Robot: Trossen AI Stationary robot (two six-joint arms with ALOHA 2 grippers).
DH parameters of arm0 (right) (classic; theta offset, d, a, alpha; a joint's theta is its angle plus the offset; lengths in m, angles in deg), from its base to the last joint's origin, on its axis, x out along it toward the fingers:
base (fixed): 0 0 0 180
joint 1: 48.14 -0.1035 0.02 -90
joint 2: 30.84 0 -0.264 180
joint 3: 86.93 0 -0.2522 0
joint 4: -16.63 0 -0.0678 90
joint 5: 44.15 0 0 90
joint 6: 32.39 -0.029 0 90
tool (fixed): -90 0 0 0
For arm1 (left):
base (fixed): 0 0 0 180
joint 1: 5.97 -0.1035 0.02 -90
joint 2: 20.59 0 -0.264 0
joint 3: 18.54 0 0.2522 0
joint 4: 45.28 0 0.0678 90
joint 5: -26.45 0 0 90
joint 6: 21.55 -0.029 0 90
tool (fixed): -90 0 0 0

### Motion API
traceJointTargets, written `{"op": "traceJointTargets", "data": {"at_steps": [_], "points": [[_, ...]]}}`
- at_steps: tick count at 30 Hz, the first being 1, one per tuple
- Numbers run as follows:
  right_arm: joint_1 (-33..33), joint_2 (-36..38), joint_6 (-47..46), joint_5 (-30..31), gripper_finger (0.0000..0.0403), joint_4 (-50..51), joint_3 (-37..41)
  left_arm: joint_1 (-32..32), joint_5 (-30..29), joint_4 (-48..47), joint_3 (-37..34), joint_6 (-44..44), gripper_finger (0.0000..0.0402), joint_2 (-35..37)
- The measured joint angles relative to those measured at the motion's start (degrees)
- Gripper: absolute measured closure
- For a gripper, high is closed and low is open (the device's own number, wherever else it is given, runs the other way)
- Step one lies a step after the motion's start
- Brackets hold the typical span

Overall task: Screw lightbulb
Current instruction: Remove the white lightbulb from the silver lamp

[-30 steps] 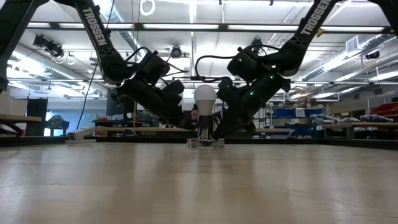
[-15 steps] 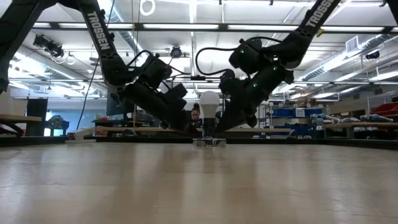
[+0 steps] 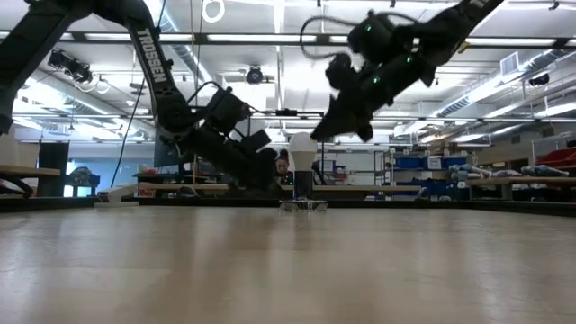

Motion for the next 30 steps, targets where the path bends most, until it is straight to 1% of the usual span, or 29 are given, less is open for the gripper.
{"op": "traceJointTargets", "data": {"at_steps": [4, 6, 8, 10, 12, 14, 19, 22, 25, 27, 30], "points": [[0.37, 3.93, -0.9, 3.59, 0.0398, 0.23, -0.83, 0.83, 0.53, 0.23, 1.32, 0.08, 0.0402, -1.7], [0.42, 5.27, -1.2, 4.98, 0.0394, 2.45, -2.69, 1.18, 0.36, -0.36, 1.66, 0.14, 0.0402, -2.29], [0.78, 5.72, -1.51, 5.14, 0.0383, 7.4, -6.1, 1.48, 0.3, -0.94, 1.74, 0.14, 0.0402, -2.36], [0.9, 4.98, -1.0, 5.64, 0.0364, 13.68, -10.48, 1.82, 0.33, -1.61, 1.77, 0.16, 0.0402, -2.36], [0.9, 3.63, 1.11, 7.59, 0.0339, 19.52, -14.67, 2.19, 0.91, -1.77, 1.73, 0.37, 0.0402, -2.36], [0.9, 1.45, 2.98, 9.25, 0.0309, 23.35, -18.85, 2.47, 1.43, -1.94, 1.75, 1.11, 0.0402, -2.36], [0.97, -4.22, 4.22, 9.48, 0.022, 29.69, -26.52, 3.06, 1.88, -2.15, 1.73, 1.25, 0.0402, -2.4], [1.07, -7.2, 3.53, 9.68, 0.0162, 32.96, -29.7, 3.06, 2.2, -2.17, 1.7, 1.21, 0.0402, -2.44], [1.58, -9.6, 1.49, 11.58, 0.0111, 35.75, -31.41, 3.07, 2.42, -2.11, 1.66, 1.18, 0.0402, -2.47], [2.31, -11.0, 1.14, 12.77, 0.0084, 37.06, -32.25, 3.09, 2.46, -2.03, 1.62, 1.14, 0.0402, -2.51], [3.15, -12.85, 0.9, 13.24, 0.0054, 38.04, -32.77, 3.11, 2.51, -1.99, 1.6, 1.09, 0.0402, -2.51]]}}
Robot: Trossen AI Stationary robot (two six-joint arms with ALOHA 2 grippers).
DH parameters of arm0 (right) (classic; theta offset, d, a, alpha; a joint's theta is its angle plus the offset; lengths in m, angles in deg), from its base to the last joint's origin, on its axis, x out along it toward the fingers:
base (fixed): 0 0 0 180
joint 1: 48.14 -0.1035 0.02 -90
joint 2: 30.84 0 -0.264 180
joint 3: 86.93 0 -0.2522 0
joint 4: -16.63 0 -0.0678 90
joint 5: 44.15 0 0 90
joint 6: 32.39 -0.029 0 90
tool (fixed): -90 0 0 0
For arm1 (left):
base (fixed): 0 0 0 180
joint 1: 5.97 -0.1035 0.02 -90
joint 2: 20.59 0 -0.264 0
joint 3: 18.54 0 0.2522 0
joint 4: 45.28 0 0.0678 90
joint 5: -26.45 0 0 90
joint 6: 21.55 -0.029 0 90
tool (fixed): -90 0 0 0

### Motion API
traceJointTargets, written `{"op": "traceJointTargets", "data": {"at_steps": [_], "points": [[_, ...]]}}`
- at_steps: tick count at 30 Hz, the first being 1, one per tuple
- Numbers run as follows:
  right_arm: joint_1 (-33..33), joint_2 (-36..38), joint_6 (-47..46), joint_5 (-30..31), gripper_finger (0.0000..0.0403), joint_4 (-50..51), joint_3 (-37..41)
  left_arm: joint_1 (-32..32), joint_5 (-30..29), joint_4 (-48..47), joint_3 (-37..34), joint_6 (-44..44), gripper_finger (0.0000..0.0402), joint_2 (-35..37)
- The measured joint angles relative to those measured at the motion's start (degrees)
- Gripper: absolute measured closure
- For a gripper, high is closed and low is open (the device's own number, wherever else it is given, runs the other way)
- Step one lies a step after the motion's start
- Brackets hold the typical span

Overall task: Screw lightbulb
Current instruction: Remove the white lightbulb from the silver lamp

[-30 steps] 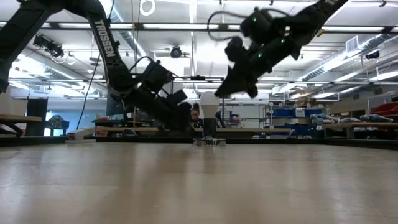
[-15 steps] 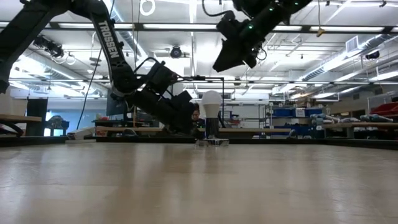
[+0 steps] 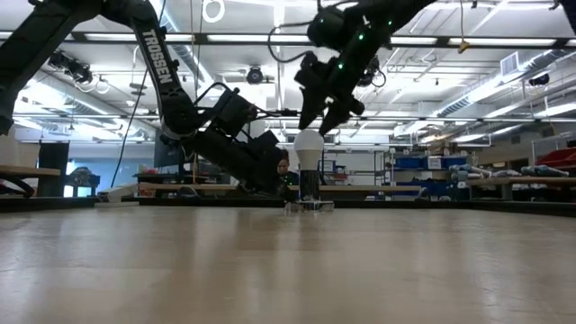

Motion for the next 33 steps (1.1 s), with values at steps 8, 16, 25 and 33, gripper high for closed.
{"op": "traceJointTargets", "data": {"at_steps": [8, 16, 25, 33], "points": [[1.03, -3.34, -1.12, 0.11, 0.0041, -0.38, -0.09, 0.0, 0.04, 0.2, -0.09, -0.04, 0.0402, -0.04], [2.3, -3.02, 9.77, -3.02, 0.0116, 0.72, -0.09, 0.11, 1.15, 0.15, -0.11, -0.95, 0.0402, -0.07], [3.56, -2.7, 33.82, -9.12, 0.0123, 1.85, -0.12, 0.2, 2.07, 0.17, -0.13, -1.26, 0.0402, -0.11], [1.35, -1.99, 28.37, -0.77, 0.0054, 2.63, -3.26, 0.22, 2.45, 0.18, -0.15, -1.33, 0.0402, -0.11]]}}
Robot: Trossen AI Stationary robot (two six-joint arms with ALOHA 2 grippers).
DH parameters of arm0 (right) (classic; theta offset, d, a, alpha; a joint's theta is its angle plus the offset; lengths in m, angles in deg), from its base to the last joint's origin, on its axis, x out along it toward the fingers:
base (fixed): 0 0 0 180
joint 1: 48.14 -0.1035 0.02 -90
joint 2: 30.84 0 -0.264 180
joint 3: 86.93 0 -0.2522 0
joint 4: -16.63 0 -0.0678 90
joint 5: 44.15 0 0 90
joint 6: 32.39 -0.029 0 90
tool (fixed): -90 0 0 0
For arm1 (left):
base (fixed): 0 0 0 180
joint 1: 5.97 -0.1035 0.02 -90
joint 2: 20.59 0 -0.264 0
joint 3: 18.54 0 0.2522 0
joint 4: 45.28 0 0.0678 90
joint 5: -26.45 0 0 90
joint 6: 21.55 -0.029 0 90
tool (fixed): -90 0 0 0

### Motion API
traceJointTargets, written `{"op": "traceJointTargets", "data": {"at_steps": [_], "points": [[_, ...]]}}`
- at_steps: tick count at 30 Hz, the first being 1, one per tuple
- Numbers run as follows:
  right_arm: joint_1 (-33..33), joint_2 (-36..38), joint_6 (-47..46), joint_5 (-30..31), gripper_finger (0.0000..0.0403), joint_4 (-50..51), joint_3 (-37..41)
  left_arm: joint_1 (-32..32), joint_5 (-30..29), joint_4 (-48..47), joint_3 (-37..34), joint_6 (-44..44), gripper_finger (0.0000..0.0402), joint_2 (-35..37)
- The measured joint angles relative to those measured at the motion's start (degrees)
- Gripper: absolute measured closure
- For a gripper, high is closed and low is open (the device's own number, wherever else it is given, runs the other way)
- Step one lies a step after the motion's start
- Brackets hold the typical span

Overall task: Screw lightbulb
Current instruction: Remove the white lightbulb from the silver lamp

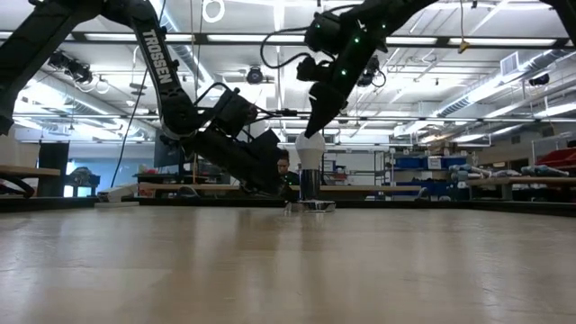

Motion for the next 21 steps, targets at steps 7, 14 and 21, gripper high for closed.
{"op": "traceJointTargets", "data": {"at_steps": [7, 14, 21], "points": [[-1.87, 0.02, -23.5, 4.16, 0.0031, 2.85, -3.21, 0.02, 0.22, 0.0, 0.0, 0.0, 0.0402, 0.0], [-2.53, -0.57, -35.9, 3.71, 0.0034, 3.4, -1.7, 0.04, 0.2, 0.0, 0.0, 0.0, 0.0402, 0.0], [-1.74, -0.59, -38.32, 3.7, 0.0053, 3.92, -1.01, 0.07, 0.17, 0.0, 0.0, 0.0, 0.0402, 0.0]]}}
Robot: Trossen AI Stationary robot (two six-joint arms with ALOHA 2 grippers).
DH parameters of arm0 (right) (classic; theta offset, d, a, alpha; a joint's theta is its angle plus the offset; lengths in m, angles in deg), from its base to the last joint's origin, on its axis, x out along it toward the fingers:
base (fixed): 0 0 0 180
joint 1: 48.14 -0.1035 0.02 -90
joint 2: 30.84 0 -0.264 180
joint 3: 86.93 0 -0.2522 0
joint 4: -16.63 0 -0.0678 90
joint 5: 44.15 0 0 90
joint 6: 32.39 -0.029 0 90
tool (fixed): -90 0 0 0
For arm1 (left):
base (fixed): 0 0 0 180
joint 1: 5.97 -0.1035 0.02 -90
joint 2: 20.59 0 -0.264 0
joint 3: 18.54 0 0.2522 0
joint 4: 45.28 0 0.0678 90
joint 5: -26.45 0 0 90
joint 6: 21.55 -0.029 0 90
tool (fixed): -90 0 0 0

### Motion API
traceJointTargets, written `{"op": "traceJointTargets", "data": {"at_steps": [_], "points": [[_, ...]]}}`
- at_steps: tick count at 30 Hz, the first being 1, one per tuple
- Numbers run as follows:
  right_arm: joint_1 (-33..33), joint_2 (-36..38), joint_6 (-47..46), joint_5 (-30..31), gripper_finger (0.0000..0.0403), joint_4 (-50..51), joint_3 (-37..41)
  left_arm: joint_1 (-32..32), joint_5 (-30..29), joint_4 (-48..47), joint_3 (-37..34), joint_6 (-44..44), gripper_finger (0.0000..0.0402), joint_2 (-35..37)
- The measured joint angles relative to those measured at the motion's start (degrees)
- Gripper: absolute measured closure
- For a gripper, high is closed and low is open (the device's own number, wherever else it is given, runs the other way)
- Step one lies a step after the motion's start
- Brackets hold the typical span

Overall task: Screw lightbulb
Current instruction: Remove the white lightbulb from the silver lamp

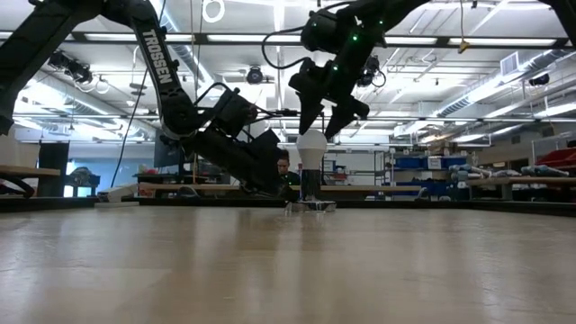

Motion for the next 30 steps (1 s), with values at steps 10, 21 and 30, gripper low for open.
{"op": "traceJointTargets", "data": {"at_steps": [10, 21, 30], "points": [[0.2, 0.0, 3.73, -4.37, 0.0113, -0.24, 0.0, 0.0, -0.01, 0.0, 0.0, 0.0, 0.0402, 0.0], [3.28, 0.2, 38.78, -11.07, 0.0162, 4.71, -1.82, 0.0, -0.02, 0.0, 0.0, -0.05, 0.0402, 0.0], [4.52, 0.0, 37.23, -8.48, 0.0161, 7.94, -8.42, 0.0, -0.02, 0.0, -0.02, -0.35, 0.0402, 0.0]]}}
